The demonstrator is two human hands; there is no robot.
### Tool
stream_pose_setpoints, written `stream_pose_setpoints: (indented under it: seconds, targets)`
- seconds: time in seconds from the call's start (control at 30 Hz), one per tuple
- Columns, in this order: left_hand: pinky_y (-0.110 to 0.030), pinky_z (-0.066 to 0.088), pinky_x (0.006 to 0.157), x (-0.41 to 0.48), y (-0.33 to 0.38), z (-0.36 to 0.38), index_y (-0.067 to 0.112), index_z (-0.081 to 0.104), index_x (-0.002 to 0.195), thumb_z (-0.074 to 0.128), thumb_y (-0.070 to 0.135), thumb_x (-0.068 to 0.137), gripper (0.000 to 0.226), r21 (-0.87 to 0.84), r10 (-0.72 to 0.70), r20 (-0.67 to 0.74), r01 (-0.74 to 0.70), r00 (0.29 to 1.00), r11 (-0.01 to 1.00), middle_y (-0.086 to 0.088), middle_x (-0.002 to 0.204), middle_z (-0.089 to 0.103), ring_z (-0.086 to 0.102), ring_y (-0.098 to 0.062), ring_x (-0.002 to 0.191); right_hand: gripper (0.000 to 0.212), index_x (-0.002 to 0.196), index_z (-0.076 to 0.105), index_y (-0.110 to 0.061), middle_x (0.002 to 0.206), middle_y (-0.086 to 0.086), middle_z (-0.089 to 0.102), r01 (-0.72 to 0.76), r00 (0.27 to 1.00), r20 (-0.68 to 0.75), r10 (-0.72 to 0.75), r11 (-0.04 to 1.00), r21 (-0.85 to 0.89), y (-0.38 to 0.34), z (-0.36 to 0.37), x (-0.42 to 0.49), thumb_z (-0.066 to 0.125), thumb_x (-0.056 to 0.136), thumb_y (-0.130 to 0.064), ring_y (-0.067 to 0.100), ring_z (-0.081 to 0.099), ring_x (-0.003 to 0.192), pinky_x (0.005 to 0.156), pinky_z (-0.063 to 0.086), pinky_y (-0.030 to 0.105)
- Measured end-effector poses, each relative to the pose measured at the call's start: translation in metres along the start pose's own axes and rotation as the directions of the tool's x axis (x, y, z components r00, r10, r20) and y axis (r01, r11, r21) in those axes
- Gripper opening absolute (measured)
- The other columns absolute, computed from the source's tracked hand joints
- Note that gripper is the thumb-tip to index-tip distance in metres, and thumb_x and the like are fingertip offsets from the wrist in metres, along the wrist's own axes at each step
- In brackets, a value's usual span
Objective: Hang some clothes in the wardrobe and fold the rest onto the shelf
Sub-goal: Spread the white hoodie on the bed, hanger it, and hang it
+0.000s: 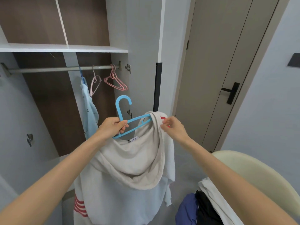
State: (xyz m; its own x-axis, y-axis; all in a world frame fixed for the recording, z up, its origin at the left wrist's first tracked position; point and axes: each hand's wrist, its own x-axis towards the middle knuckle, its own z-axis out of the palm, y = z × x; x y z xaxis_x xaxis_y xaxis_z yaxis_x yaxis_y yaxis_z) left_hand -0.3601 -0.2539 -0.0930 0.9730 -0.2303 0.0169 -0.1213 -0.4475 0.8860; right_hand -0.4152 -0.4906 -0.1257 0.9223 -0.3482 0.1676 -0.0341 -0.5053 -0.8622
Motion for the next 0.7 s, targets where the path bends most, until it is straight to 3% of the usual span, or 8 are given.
stream_pose_setpoints:
  seconds: [0.1, 0.17, 0.27, 0.37, 0.43, 0.5, 0.6, 0.7]
  targets:
    - [-0.009, 0.048, 0.054, 0.000, 0.007, 0.000, 0.008, 0.067, 0.089, 0.054, 0.024, 0.096, 0.022, -0.120, -0.120, 0.043, 0.124, 0.992, 0.985, -0.002, 0.076, 0.060, 0.052, -0.008, 0.063, 0.035, 0.131, 0.056, -0.012, 0.138, 0.002, 0.053, -0.005, 0.932, 0.357, 0.062, 0.987, -0.159, 0.002, 0.010, -0.002, 0.051, 0.098, -0.019, 0.020, 0.050, 0.126, 0.108, 0.038, 0.035]
    - [-0.012, 0.053, 0.054, -0.001, 0.012, -0.003, 0.005, 0.067, 0.094, 0.056, 0.025, 0.094, 0.023, -0.263, -0.260, 0.110, 0.280, 0.959, 0.923, -0.003, 0.076, 0.058, 0.052, -0.008, 0.063, 0.039, 0.137, 0.050, -0.010, 0.143, 0.003, 0.048, 0.013, 0.933, 0.352, 0.070, 0.973, -0.228, 0.006, 0.014, -0.003, 0.048, 0.099, -0.017, 0.020, 0.044, 0.133, 0.112, 0.033, 0.034]
    - [-0.025, 0.057, 0.055, -0.003, 0.017, -0.009, 0.001, 0.063, 0.095, 0.056, 0.020, 0.095, 0.020, -0.521, -0.391, 0.308, 0.498, 0.867, 0.693, -0.005, 0.074, 0.054, 0.054, -0.012, 0.069, 0.032, 0.128, 0.060, -0.012, 0.133, 0.000, 0.058, 0.064, 0.971, 0.235, -0.031, 0.988, -0.138, 0.002, 0.014, -0.005, 0.050, 0.097, -0.015, 0.015, 0.052, 0.124, 0.102, 0.040, 0.024]
    - [-0.039, 0.058, 0.057, 0.001, 0.017, -0.010, 0.002, 0.060, 0.100, 0.053, 0.014, 0.096, 0.014, -0.598, -0.365, 0.426, 0.560, 0.828, 0.573, -0.009, 0.088, 0.060, 0.061, -0.020, 0.087, 0.025, 0.113, 0.068, -0.016, 0.114, -0.006, 0.066, 0.056, 0.987, 0.151, -0.053, 0.998, -0.014, -0.018, 0.008, -0.007, 0.049, 0.096, -0.014, 0.009, 0.058, 0.101, 0.079, 0.041, 0.013]
    - [-0.043, 0.059, 0.068, 0.004, 0.013, -0.007, 0.000, 0.059, 0.117, 0.051, 0.009, 0.097, 0.023, -0.616, -0.318, 0.456, 0.553, 0.831, 0.561, -0.012, 0.105, 0.063, 0.059, -0.024, 0.110, 0.021, 0.104, 0.069, -0.018, 0.103, -0.005, 0.069, 0.074, 0.993, 0.087, -0.078, 0.996, 0.051, -0.034, 0.002, -0.008, 0.050, 0.096, -0.015, 0.013, 0.061, 0.095, 0.078, 0.042, 0.018]
    - [-0.042, 0.050, 0.084, 0.005, 0.009, -0.003, -0.002, 0.054, 0.125, 0.046, 0.003, 0.097, 0.029, -0.654, -0.240, 0.477, 0.524, 0.845, 0.546, -0.011, 0.117, 0.063, 0.051, -0.025, 0.125, 0.017, 0.099, 0.068, -0.017, 0.093, -0.006, 0.069, 0.097, 0.993, 0.065, -0.101, 0.993, 0.063, -0.049, -0.004, -0.011, 0.051, 0.096, -0.018, 0.014, 0.061, 0.088, 0.079, 0.044, 0.024]
    - [-0.039, 0.042, 0.098, 0.008, 0.005, 0.005, -0.004, 0.047, 0.133, 0.039, -0.003, 0.098, 0.036, -0.709, -0.129, 0.473, 0.464, 0.872, 0.531, -0.010, 0.134, 0.056, 0.046, -0.024, 0.130, 0.018, 0.096, 0.067, -0.017, 0.088, -0.007, 0.068, 0.080, 0.978, 0.190, -0.088, 0.996, 0.050, -0.068, -0.009, -0.018, 0.052, 0.095, -0.027, 0.012, 0.059, 0.081, 0.083, 0.049, 0.031]
    - [-0.031, 0.048, 0.098, 0.009, 0.011, 0.014, -0.004, 0.043, 0.137, 0.036, -0.004, 0.097, 0.041, -0.741, -0.048, 0.477, 0.431, 0.877, 0.515, -0.013, 0.141, 0.049, 0.049, -0.023, 0.128, 0.041, 0.088, 0.061, -0.003, 0.081, 0.014, 0.060, 0.124, 0.921, 0.384, -0.074, 0.986, -0.109, -0.080, -0.005, -0.028, 0.052, 0.093, -0.042, 0.017, 0.052, 0.072, 0.074, 0.048, 0.036]
